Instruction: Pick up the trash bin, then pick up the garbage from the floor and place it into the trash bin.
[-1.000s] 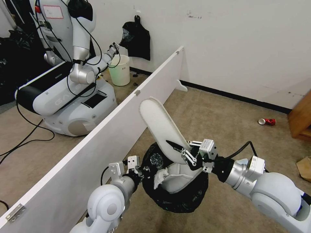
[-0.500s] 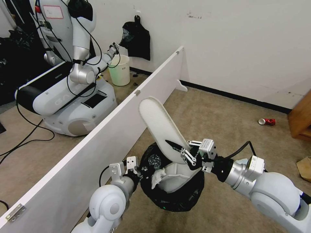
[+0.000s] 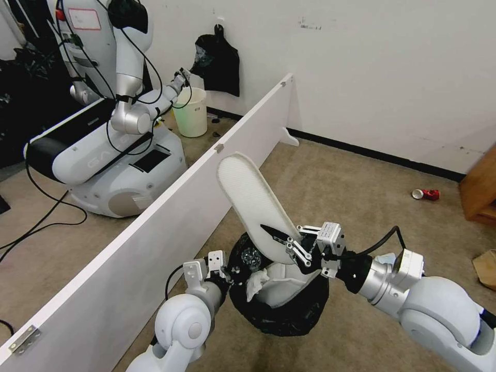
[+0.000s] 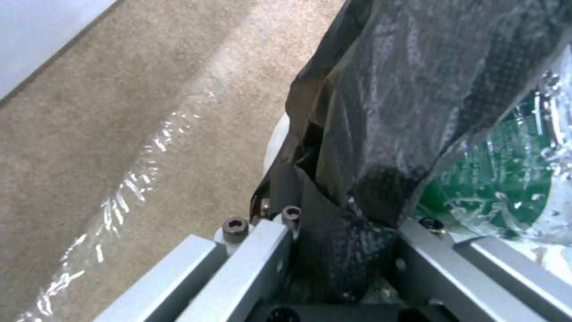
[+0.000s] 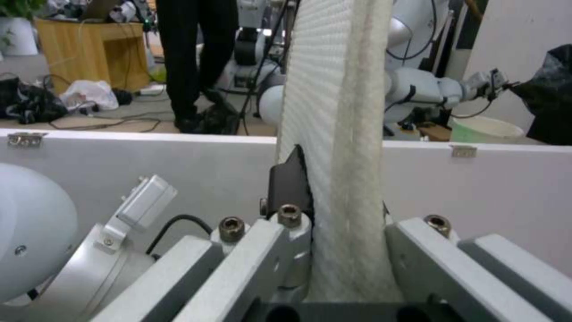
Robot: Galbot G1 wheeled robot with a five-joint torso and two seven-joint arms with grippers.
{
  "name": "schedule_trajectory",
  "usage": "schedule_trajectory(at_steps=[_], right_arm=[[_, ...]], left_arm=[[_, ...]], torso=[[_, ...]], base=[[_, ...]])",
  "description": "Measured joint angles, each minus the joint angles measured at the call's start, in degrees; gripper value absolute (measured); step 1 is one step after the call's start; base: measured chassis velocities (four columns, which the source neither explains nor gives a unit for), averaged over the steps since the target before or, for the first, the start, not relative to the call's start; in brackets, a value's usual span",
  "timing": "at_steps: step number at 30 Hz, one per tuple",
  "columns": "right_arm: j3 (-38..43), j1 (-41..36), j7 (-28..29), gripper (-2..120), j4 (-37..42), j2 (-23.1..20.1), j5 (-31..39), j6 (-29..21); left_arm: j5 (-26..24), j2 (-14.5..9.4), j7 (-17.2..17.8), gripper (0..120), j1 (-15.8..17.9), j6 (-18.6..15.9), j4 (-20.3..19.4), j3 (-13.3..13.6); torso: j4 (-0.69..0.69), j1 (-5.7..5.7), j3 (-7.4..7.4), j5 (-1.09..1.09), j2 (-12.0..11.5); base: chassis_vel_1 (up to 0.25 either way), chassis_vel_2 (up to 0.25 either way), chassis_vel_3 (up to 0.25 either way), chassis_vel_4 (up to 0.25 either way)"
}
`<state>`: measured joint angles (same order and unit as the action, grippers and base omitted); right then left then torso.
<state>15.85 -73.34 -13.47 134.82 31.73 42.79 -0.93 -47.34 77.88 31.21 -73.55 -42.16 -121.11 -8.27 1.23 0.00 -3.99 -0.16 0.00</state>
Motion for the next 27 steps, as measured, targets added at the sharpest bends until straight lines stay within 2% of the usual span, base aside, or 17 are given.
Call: schedule_trajectory(at_steps=[10, 27], right_arm=[[-0.6, -0.6, -0.1, 2, -0.7, 0.5, -1.0, 0.0], [-2.9, -0.9, 0.1, 2, -2.8, 2.1, -1.5, 0.0]], left_arm=[[0.7, 0.7, -0.1, 0, -0.5, 0.0, -0.6, 0.5], [-1.0, -0.9, 0.0, 0, -1.1, 0.0, -2.8, -1.1]], torso=[[0.0, 0.0, 0.0, 0.0, 0.0], [0.0, 0.0, 0.0, -0.01, 0.0]], base=[[0.0, 0.0, 0.0, 0.0], [0.0, 0.0, 0.0, 0.0]])
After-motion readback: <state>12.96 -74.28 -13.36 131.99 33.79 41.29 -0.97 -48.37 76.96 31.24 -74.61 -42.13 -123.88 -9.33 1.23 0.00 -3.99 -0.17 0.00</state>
